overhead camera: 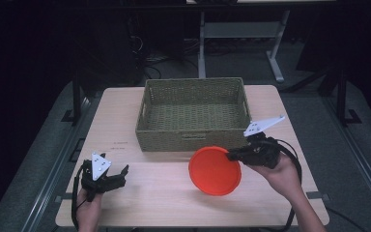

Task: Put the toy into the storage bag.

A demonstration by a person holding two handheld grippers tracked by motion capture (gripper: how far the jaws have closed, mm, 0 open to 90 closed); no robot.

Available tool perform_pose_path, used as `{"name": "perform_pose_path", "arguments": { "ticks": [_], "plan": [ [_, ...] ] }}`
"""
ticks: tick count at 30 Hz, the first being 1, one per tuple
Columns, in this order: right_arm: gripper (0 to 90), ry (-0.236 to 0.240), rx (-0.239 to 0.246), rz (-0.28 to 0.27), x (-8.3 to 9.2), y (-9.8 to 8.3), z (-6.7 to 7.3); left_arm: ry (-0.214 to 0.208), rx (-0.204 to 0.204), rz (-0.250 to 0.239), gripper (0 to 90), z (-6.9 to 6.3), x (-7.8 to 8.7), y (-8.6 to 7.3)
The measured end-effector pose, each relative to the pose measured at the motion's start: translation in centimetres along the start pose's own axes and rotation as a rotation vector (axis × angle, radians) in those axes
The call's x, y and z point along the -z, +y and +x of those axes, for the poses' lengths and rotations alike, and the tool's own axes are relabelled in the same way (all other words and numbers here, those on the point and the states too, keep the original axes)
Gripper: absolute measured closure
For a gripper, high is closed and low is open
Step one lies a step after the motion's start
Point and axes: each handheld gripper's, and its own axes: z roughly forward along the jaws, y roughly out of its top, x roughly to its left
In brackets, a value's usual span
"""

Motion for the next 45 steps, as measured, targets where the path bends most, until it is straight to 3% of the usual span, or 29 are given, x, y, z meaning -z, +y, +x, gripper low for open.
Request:
{"name": "perform_pose_path", "arguments": {
  "ticks": [20,45],
  "plan": [
    [82.2,-0.008,0.021,0.017,1.4,3.8,-1.1,0.004,-0.003,0.001,12.8,0.1,0.0,0.0],
    [82.1,-0.014,0.020,-0.028,3.6,7.4,-2.0,0.005,0.001,-0.002,12.8,0.1,0.1,0.0]
  ]
}}
